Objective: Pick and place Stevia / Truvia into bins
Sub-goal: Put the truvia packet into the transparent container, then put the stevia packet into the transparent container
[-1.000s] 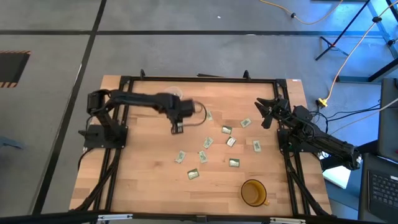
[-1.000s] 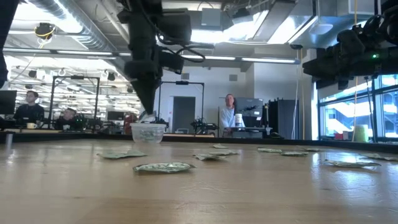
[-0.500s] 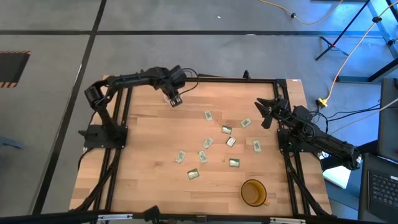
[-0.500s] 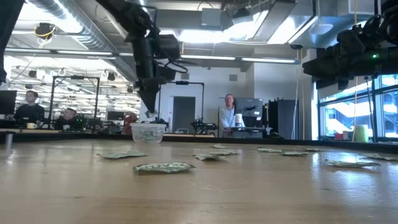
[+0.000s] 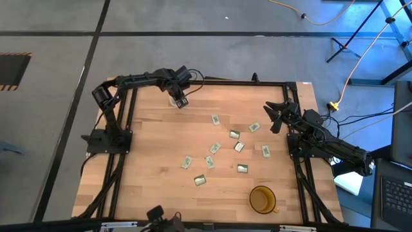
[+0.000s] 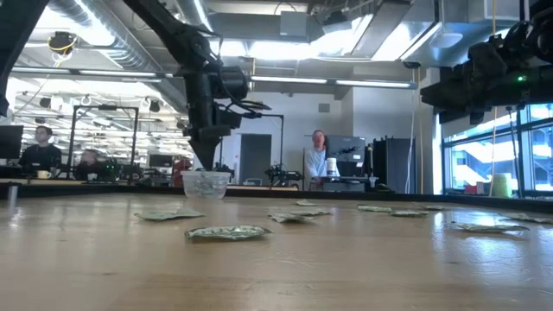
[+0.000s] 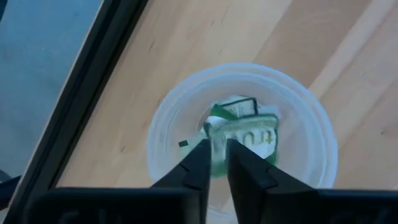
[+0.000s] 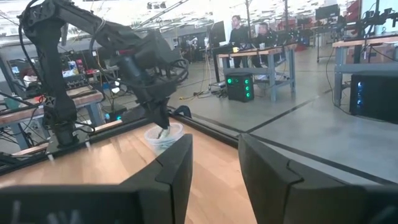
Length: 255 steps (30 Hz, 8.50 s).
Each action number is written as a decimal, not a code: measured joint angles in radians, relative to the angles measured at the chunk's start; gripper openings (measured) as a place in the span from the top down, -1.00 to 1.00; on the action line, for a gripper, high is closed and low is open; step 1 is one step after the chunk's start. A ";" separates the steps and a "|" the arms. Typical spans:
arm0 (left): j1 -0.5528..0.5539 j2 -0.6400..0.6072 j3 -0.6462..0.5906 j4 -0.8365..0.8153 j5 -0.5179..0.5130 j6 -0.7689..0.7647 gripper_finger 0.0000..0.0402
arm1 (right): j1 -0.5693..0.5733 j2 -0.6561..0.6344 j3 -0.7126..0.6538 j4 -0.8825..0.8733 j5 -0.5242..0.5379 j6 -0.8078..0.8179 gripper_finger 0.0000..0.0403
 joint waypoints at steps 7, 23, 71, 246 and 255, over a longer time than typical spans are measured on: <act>-0.002 -0.054 0.000 -0.006 0.006 0.000 0.49 | 0.000 0.000 0.000 0.002 0.000 -0.041 0.33; -0.182 -0.193 0.000 0.307 0.376 0.071 0.44 | 0.000 0.000 0.000 0.023 0.000 -0.101 0.33; -0.359 0.283 0.003 0.631 0.170 0.019 0.44 | 0.000 0.000 0.000 0.010 0.000 -0.098 0.33; -0.459 -0.257 -0.002 -0.196 -0.031 -0.140 0.99 | 0.000 0.000 0.000 -0.052 -0.011 0.004 0.33; -0.114 -0.244 0.000 -0.072 0.018 -0.096 0.99 | 0.000 0.000 0.000 -0.052 -0.011 0.004 0.33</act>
